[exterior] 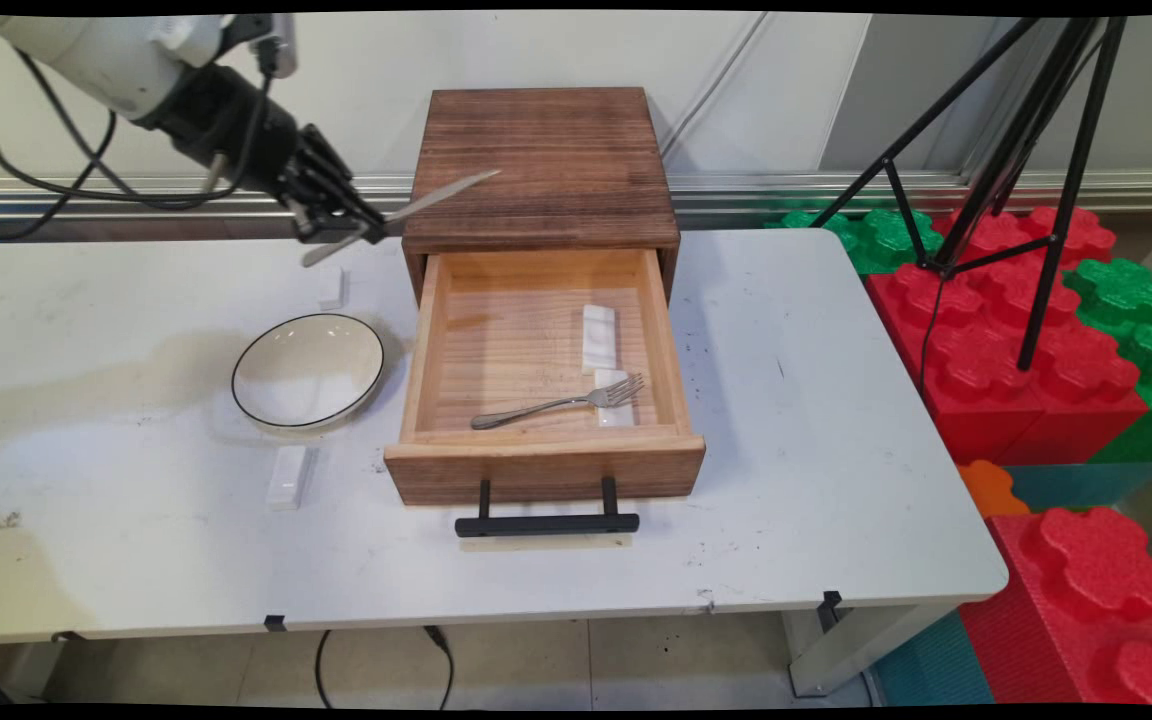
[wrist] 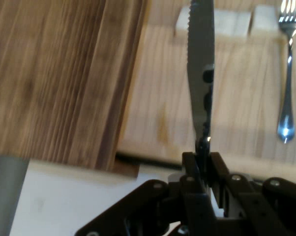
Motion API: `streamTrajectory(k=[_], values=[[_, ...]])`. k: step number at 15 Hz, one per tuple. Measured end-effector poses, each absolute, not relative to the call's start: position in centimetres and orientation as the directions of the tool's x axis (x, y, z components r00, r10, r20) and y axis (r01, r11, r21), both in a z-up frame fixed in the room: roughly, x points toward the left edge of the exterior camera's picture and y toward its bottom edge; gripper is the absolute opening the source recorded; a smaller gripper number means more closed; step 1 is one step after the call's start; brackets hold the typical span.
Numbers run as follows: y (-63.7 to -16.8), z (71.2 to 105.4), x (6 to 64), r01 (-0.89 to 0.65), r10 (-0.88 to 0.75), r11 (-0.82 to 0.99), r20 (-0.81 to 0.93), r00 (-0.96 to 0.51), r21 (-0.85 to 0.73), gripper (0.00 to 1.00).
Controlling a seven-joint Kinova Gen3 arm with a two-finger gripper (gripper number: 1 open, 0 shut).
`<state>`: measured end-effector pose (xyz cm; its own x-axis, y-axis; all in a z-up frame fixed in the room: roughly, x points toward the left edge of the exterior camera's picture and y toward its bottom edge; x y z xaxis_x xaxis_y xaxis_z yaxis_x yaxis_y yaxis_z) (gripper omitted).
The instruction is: Place the picked object into the drawer
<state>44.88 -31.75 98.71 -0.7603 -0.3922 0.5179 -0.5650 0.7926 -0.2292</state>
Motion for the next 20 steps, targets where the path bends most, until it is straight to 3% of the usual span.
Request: streamTrajectory(k=[12,20], values=[[-36.6,94.6,36.1,-0.534,-0.365,0.826,0.548,-0.753,-0.183,0.00],[-40.6,91.0,33.7,-0.517,-0.365,0.838,0.527,-0.767,-0.172,0.00]])
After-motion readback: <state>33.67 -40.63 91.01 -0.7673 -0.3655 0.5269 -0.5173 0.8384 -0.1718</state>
